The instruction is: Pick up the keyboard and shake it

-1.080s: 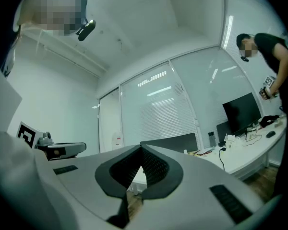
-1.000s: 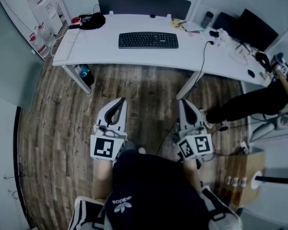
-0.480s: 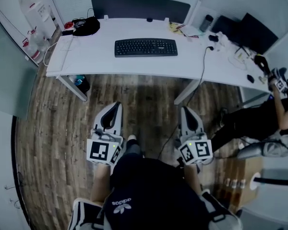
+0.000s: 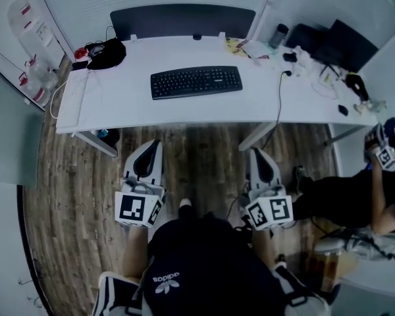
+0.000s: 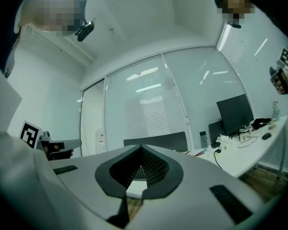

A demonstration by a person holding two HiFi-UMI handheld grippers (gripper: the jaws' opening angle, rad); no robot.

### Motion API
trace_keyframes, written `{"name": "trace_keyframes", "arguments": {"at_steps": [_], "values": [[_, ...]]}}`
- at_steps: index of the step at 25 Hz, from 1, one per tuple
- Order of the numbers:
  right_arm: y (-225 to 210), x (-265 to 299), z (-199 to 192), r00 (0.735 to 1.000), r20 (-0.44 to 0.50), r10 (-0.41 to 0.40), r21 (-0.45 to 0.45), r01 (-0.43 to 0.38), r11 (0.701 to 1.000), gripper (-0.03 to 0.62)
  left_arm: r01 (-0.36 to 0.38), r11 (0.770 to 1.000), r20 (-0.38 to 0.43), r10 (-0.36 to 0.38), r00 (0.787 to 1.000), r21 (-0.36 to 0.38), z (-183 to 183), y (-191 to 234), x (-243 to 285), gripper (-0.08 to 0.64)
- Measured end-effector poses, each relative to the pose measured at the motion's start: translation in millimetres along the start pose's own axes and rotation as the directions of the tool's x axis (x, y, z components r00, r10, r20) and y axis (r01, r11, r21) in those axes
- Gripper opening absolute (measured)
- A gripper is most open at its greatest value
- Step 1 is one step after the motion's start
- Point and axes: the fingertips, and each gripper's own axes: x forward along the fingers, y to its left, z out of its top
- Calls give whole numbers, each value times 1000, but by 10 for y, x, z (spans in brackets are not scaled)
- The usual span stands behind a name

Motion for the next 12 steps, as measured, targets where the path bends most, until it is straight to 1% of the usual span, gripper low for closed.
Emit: {"name": "trace_keyframes", "arguments": {"at_steps": [5, 7, 10, 12], "values": [[-76, 156, -80, 1000, -15, -26, 2, 26, 1000, 0, 4, 1000, -45, -3, 999, 3, -147, 144, 177, 2], [-112, 230, -108, 999, -24, -28, 13, 29, 1000, 0, 3, 1000, -48, -3, 999, 2, -176, 190, 239, 2], [-163, 377, -136, 999, -37, -18, 19, 19, 1000, 0, 1, 999, -35, -3, 999, -44, -223, 242, 356, 2], [-203, 488, -140, 999, -41, -6, 25, 7, 1000, 0, -8, 999, -41, 6, 999, -43, -261, 265, 450, 2]]}}
